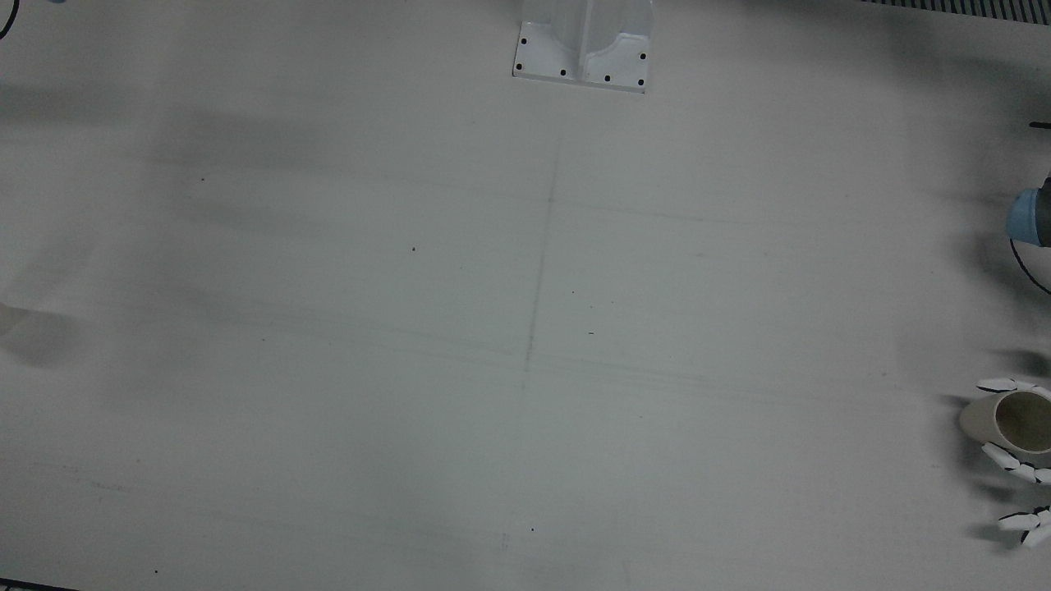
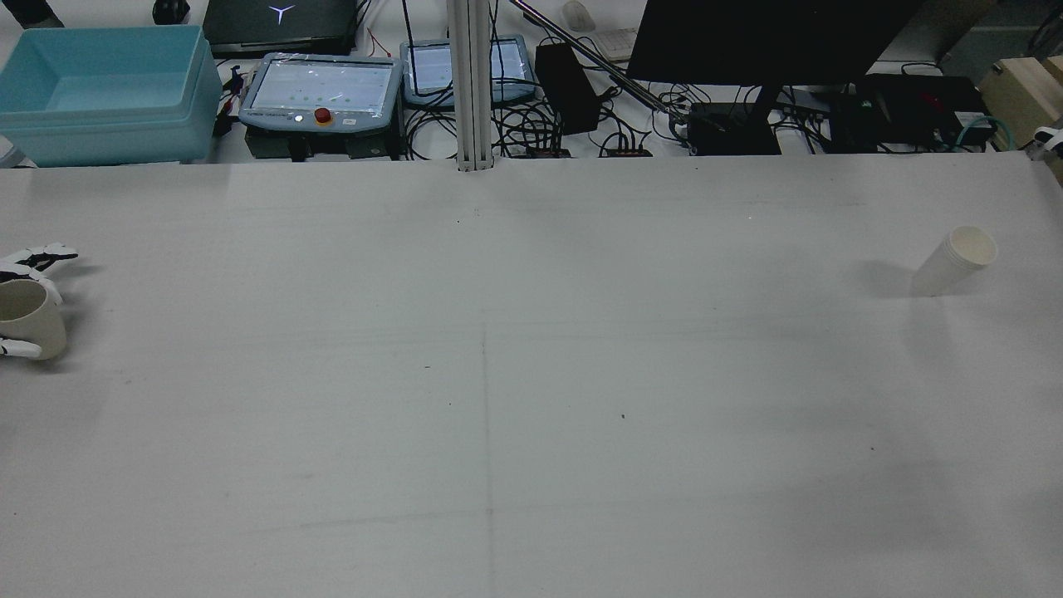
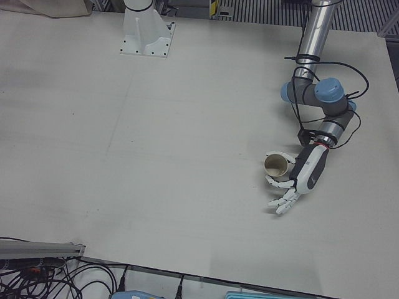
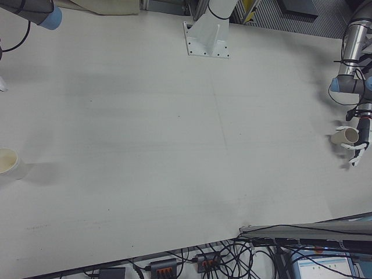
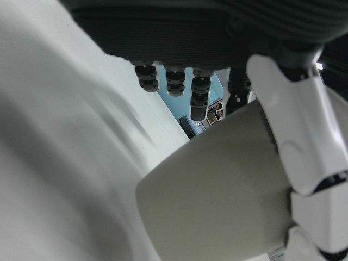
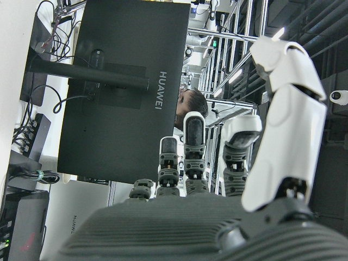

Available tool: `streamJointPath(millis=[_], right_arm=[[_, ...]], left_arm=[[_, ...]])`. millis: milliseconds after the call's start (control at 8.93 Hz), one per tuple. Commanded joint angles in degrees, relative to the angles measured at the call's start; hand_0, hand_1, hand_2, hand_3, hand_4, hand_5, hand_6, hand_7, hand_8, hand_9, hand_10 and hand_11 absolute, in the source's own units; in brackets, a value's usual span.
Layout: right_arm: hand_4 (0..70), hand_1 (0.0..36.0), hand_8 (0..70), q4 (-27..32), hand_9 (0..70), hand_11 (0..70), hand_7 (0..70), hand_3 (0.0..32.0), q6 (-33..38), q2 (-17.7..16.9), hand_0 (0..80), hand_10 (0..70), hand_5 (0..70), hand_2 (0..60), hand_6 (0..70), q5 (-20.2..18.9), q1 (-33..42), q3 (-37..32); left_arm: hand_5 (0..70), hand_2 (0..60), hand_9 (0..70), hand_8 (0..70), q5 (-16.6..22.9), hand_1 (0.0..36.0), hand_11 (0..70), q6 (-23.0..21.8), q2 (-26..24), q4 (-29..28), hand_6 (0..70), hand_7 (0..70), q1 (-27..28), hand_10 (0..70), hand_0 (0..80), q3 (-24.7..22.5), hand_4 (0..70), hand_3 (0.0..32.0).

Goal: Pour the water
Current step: 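Close the left hand around the white paper cup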

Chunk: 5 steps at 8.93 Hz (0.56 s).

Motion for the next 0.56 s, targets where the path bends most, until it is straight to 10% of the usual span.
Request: streamJointPath(millis=[0, 448], right_arm=[[41.9, 19.7, 15.9, 0.00, 22.3, 5.2, 49.1, 0.0, -0.18, -0.35, 53.9, 2.7, 61.2, 28.4, 28.6, -2.69, 1.58, 0.90], [39.4, 16.7, 14.2, 12.35, 19.2, 7.0, 44.2, 0.0, -0.97, -5.08, 52.0, 4.1, 55.2, 23.0, 26.4, -10.79, 8.45, -3.99]], left_arm=[[70.0, 60.0, 9.6, 7.0, -0.75, 36.0, 9.3, -3.83, 0.36, 0.35, 13.0, 21.4, -0.18, 5.8, 52.9, -0.35, 70.0, 0.0], [70.0, 60.0, 9.1, 6.3, -0.75, 36.0, 9.0, -11.65, 1.15, 11.56, 11.9, 21.3, -0.44, 5.5, 54.1, -13.14, 70.0, 0.0]])
